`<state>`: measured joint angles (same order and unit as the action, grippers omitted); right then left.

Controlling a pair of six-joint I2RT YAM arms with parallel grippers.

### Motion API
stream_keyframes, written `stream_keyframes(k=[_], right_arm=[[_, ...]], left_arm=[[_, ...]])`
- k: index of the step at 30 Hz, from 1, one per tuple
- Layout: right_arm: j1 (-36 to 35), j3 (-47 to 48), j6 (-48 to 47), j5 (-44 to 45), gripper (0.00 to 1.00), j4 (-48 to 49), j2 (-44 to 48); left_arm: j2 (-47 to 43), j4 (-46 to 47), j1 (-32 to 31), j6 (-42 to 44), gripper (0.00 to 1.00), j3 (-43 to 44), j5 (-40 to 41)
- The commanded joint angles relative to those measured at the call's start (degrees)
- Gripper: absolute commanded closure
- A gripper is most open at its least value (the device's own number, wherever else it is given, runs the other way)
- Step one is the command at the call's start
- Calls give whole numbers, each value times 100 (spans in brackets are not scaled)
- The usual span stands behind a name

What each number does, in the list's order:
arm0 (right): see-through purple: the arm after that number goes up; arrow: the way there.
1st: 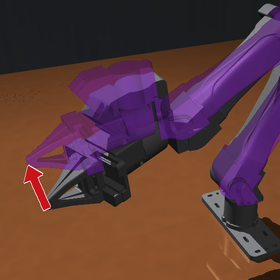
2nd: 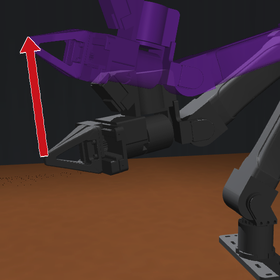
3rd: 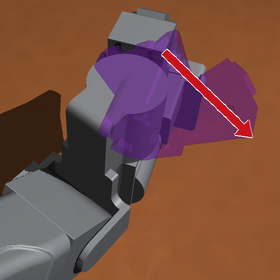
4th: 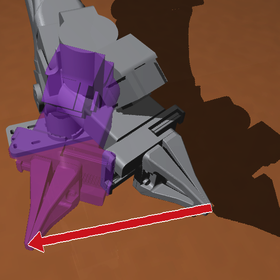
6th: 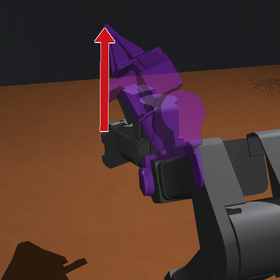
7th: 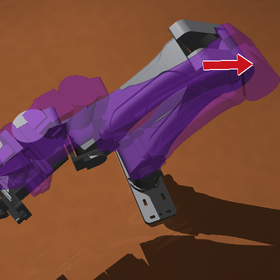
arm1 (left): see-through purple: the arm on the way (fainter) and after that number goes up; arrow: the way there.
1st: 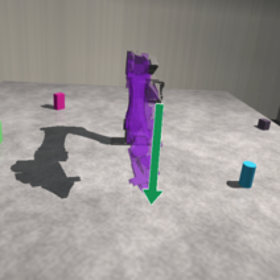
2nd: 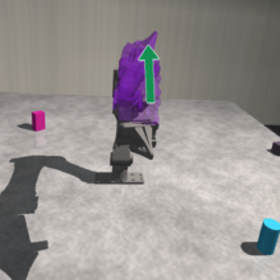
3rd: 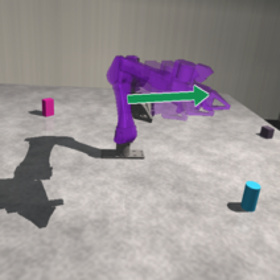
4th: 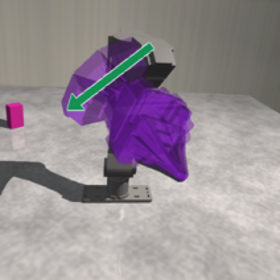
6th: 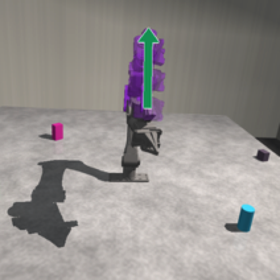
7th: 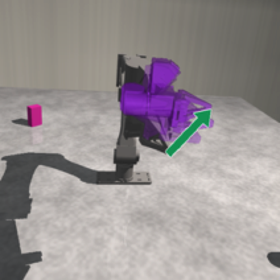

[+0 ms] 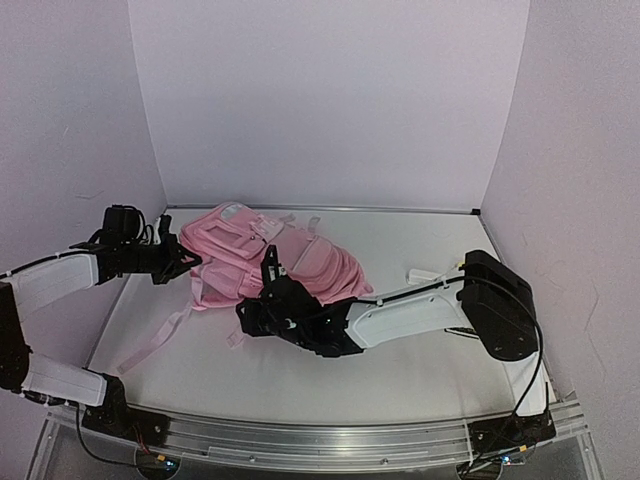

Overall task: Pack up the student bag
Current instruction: Zip the student bag at the center of the board.

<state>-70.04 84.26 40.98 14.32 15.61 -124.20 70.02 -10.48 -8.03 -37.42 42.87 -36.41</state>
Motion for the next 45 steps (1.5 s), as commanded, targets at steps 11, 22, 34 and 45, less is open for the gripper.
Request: stream_keyframes(k=[11, 22, 34, 45], right_arm=[[61, 1078, -84, 1045, 54, -519, -606], [78, 1499, -324, 1674, 83, -571, -783], [96, 225, -136, 1245, 100, -603, 334], [730, -973, 299, -898, 100, -656, 935]], left_arm=[[-303, 862, -273, -67, 100, 511, -864], [-294, 678, -289, -109, 100, 481, -606], [-261, -265, -280, -49, 100, 802, 734], [-149, -523, -254, 341, 100, 1010, 1185]])
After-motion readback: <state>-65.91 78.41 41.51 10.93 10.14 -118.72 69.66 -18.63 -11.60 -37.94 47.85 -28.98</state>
